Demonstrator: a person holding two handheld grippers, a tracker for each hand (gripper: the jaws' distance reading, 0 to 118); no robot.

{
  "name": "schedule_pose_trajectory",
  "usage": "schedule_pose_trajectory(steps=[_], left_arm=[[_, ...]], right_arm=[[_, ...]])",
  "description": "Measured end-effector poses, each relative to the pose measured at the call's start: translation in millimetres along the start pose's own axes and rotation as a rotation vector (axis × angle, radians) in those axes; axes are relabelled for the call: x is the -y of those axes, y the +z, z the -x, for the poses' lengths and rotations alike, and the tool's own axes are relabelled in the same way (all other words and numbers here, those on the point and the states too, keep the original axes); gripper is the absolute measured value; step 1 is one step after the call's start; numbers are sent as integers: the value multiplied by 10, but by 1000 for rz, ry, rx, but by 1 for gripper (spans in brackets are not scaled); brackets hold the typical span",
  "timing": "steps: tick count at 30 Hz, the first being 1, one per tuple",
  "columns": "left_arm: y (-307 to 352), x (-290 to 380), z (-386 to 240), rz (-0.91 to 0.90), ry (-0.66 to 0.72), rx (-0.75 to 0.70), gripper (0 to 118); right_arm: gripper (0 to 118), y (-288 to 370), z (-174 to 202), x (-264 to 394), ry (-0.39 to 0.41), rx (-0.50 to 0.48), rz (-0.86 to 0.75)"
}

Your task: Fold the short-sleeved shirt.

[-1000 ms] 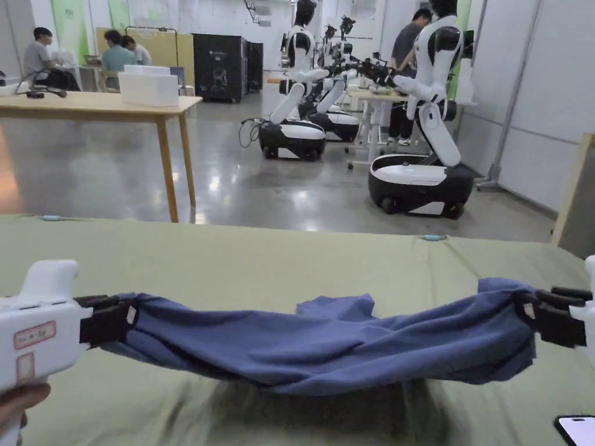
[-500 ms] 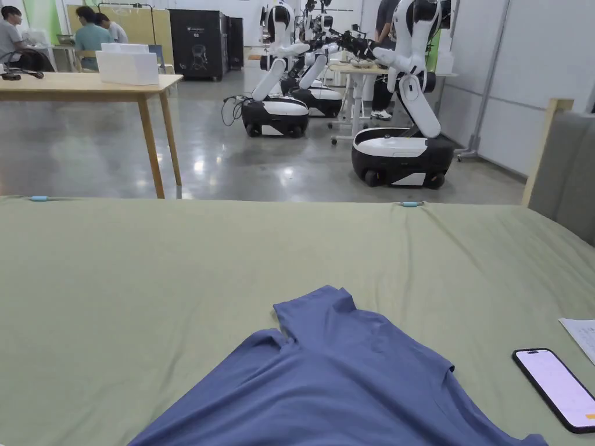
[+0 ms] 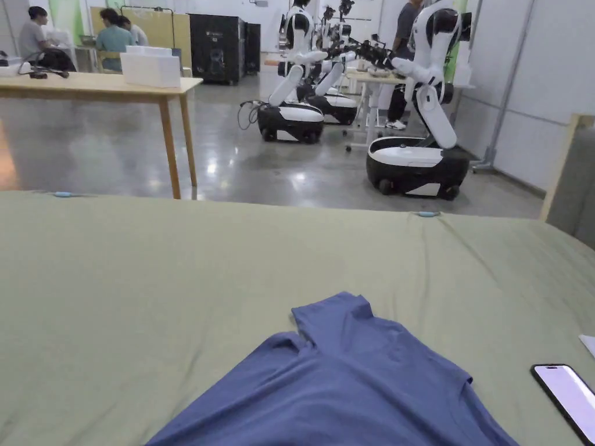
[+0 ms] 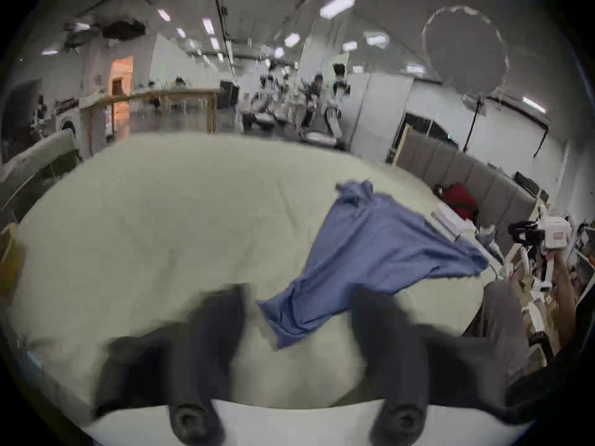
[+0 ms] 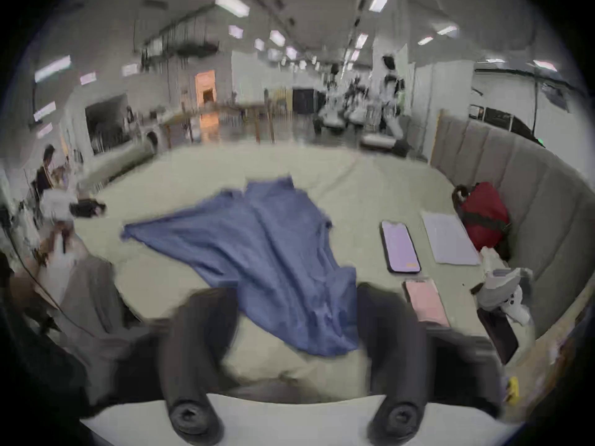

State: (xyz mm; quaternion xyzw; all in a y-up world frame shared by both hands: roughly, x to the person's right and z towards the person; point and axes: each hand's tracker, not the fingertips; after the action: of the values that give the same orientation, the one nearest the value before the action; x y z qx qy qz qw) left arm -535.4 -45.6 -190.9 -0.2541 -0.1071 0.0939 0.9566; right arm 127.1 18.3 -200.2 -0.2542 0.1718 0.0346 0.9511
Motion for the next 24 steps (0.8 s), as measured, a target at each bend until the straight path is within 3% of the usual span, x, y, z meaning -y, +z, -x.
schedule_pose_trajectory(steps=[1,2,9,10,11,13,14,19,21,22,24], left_arm=[[101,9,-33,-39,-12,-12,13],[180,48,-71,-30,1,-33,0],[25,65,-2,23,-1,-33,0],[-56,55,13,34,1,-28,8],[-164,39,32,42,6,-11,30],[-460,-15,106,99,7,-2,118],[-634,-11,120,174,-12,-3,115],[-1211,176,361,222,-40,-16,113],[-1256,120,319,248,-60,-13,106],[-1305,144,339,262,-63,-12,91],[-1326,184,320,290,-72,-21,42]], right_arm=[[36,80,67,1,-28,-11,-34],[1,84,114,-37,-47,-1,-57],[0,56,358,-159,-34,-15,-92],[0,61,353,-148,-33,-22,-101],[0,44,366,-151,-19,-17,-94],[0,8,365,-150,-4,-26,-73],[0,-19,374,-132,-5,-25,-66],[1,-120,359,-53,8,-6,-15],[1,-133,323,-26,-8,-3,-4],[1,-159,318,-23,-20,-3,2],[1,-163,293,-12,-25,-3,7]])
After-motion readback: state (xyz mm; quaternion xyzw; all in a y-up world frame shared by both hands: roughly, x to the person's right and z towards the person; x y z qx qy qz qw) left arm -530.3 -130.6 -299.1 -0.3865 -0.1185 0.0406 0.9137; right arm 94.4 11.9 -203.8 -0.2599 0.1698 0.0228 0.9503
